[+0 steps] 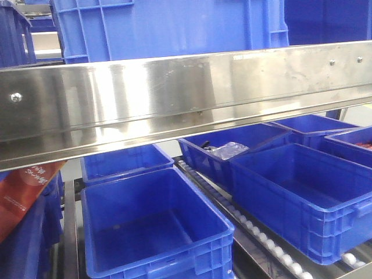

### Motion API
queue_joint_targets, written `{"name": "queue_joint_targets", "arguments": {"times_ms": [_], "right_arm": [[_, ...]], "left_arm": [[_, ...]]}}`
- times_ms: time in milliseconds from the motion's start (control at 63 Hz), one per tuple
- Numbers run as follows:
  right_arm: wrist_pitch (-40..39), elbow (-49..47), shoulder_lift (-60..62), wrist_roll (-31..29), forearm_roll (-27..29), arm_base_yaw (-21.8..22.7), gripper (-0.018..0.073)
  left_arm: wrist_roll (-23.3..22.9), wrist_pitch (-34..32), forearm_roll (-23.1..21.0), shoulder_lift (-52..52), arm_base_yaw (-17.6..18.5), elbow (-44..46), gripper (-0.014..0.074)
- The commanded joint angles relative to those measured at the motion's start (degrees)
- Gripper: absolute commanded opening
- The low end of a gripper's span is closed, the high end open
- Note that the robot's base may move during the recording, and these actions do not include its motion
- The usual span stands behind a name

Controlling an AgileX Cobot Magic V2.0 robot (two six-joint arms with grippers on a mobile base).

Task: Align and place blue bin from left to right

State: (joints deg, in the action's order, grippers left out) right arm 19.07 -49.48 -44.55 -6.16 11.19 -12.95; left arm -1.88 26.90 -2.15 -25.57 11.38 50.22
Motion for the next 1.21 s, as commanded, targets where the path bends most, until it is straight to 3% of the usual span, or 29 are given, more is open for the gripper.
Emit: {"name": "queue_joint_targets", "arguments": {"times_ms": [0, 270, 476, 1064, 1191], "right_arm": [[-1.54, 4.80, 5.43, -0.42, -0.97, -0.18, -0.0155], [-2.82, 18.14, 22.19, -0.42, -3.05, -0.18, -0.0155], [-2.86, 20.85, 26.58, -0.42, -3.05, -0.18, -0.0155], [-2.97, 20.85, 26.56, -0.42, -3.05, -0.18, -0.0155], [-2.97, 20.85, 26.56, -0.42, -3.05, -0.18, -0.0155]], "left_arm": [[0.21, -1.28, 0.13, 4.80, 0.28, -2.87, -0.0111], [0.21, 2.90, 0.13, 18.75, 0.28, -11.14, -0.0111], [0.21, 9.34, 0.13, 23.42, 0.28, -11.97, -0.0111], [0.21, 9.33, 0.13, 23.92, 0.28, -12.09, -0.0111], [0.21, 5.23, 0.13, 24.20, -1.68, -16.03, -0.0111]]}}
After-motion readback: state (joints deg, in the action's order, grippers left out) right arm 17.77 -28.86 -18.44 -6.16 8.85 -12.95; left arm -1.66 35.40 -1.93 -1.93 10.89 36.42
